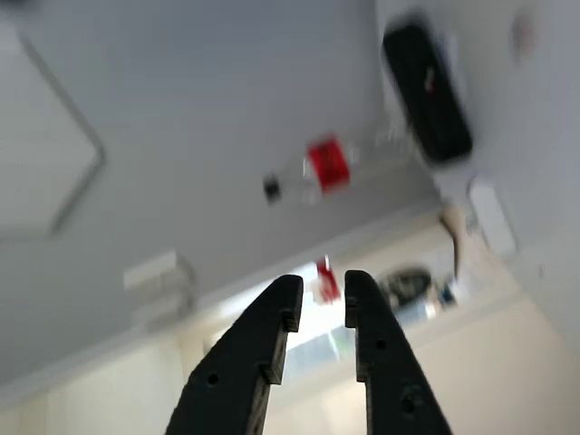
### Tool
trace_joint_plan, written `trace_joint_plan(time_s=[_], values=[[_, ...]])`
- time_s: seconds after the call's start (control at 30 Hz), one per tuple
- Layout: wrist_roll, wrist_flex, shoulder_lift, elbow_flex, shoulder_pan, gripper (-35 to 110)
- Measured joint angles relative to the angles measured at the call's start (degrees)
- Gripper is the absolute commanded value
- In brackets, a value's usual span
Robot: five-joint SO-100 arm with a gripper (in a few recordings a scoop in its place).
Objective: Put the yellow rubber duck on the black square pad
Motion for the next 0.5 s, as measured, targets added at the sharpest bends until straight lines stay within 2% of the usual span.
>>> trace_joint_plan(time_s=[0.27, 0.4, 0.5], values=[[-1.93, 2.55, -4.39, -1.23, 19.34, 5], [-11.51, 10.37, -5.10, -1.58, 24.08, 5], [-22.85, 16.44, -5.10, -1.58, 24.79, 5]])
